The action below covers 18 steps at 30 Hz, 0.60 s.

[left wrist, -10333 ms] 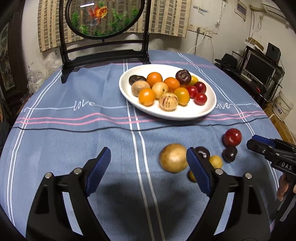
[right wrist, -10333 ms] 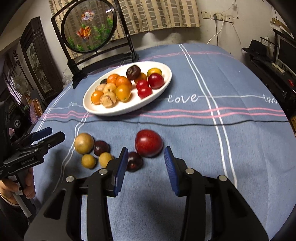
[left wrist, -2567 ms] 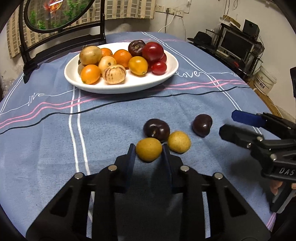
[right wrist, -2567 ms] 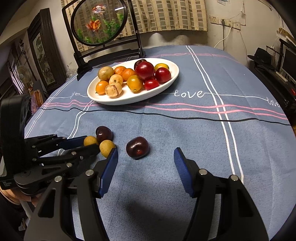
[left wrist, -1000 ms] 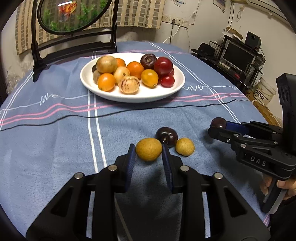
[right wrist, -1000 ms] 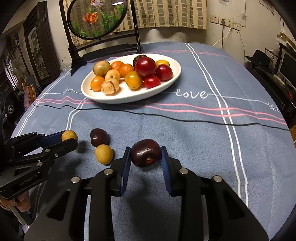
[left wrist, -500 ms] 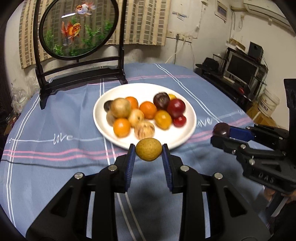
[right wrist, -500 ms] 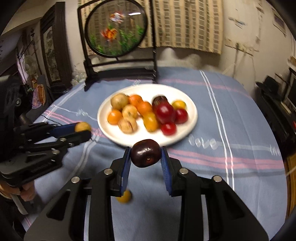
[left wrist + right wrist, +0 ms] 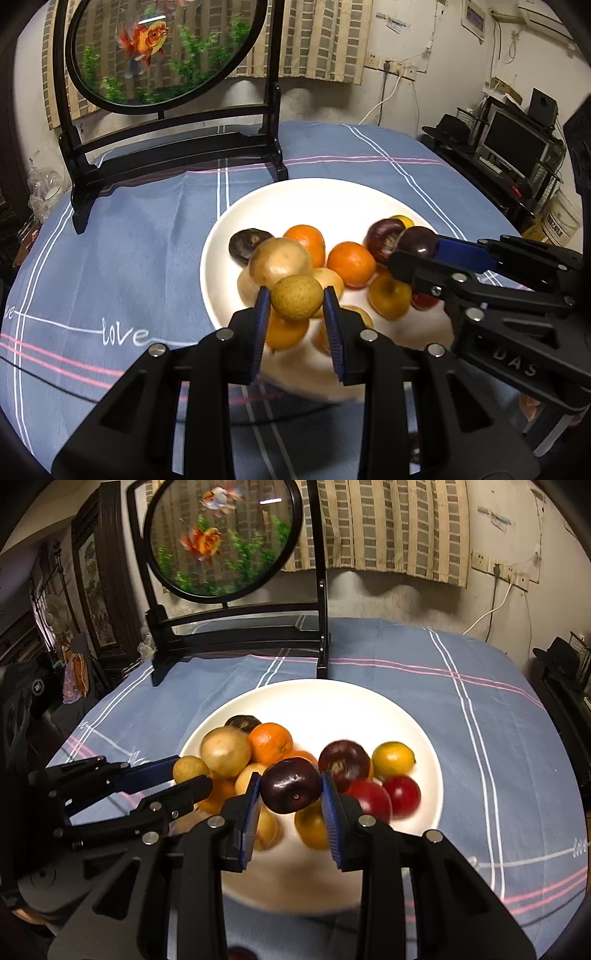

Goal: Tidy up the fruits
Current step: 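Carry yellow fruit and dark plum onto the plate and open both tools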

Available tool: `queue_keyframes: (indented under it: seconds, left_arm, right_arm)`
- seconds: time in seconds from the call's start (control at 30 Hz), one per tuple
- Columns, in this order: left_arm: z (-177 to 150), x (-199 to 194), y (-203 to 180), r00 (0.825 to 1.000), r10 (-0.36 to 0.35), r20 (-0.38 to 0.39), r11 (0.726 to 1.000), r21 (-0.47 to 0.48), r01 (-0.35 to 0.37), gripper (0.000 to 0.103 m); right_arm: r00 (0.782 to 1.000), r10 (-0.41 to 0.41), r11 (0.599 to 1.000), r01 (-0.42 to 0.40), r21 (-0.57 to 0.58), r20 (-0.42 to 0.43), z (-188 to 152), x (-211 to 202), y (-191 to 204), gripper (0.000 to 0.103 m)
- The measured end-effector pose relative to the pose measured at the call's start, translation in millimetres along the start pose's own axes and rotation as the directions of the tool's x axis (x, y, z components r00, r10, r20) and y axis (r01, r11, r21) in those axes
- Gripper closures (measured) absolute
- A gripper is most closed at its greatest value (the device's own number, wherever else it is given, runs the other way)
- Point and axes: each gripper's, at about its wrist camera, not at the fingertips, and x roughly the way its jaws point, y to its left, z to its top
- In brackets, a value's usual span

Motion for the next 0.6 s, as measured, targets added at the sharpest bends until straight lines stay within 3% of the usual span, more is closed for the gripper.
queue_keyframes:
  seconds: [0.03, 0.1, 0.17, 0.3, 0.4, 0.6]
  left_arm:
    - [1.2, 1.9, 0.4, 1.0, 0.003, 0.002, 1.0, -0.002, -0.003, 0.073]
    - [3.2, 3.0, 3.0, 1.0, 0.011, 0.017, 1.0, -0.016, -0.01, 0.061]
    - [3.5, 0.7, 7.8, 0.999, 0.03, 0.041, 0.999, -0.041, -0.028, 0.039]
    - [1.5, -2.7, 8.4, 0.998, 0.026, 0.049, 0.999, -0.041, -0.024, 0.036]
    - [-2.1, -8.2, 5.6, 0.998, 0.019, 0.053, 0.999, -0.045, -0.016, 0.035]
    - [-13.5, -30.4, -4.1, 0.997, 0.015, 0.073, 1.0, -0.019, -0.013, 0.029]
  right_arm:
    - [1.0, -0.002, 1.0, 0.002, 0.01, -0.008, 2.1, 4.2, -1.6, 0.07]
    - [1.0, -0.019, 0.999, 0.02, 0.044, -0.019, 4.2, 9.5, -7.4, 0.069]
    - [1.0, -0.006, 0.997, 0.007, 0.078, -0.014, 2.8, 8.9, -14.0, 0.067]
    - [1.0, 0.021, 0.996, -0.022, 0.084, 0.014, -2.0, -0.8, -16.7, 0.065]
    - [0.999, 0.019, 0.995, -0.022, 0.094, 0.036, -5.8, -10.8, -17.9, 0.057]
    - [0.998, 0.026, 0.997, -0.03, 0.076, 0.051, -21.5, -36.3, -18.0, 0.057]
